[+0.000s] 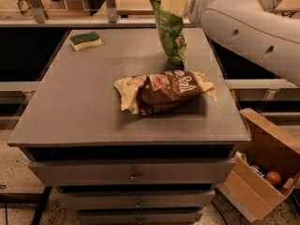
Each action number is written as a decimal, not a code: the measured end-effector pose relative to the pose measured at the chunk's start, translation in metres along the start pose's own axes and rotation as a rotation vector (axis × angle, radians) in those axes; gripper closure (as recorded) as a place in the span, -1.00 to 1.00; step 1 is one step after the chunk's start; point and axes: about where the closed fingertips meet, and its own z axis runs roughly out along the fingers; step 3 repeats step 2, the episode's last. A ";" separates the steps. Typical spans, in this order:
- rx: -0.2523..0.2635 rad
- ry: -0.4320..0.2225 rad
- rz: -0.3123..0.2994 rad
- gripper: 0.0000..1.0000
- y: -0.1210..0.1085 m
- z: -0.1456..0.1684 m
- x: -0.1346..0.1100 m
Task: Move green rice chip bag near brown chip bag
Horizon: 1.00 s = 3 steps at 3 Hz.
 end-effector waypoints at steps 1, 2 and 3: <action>0.008 -0.019 -0.022 -1.00 0.000 -0.026 -0.031; 0.008 -0.019 -0.022 -1.00 0.000 -0.026 -0.031; 0.008 -0.019 -0.022 -1.00 0.000 -0.026 -0.031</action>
Offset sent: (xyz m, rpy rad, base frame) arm -0.0137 -0.0119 0.0508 -0.0229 -0.0016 0.0002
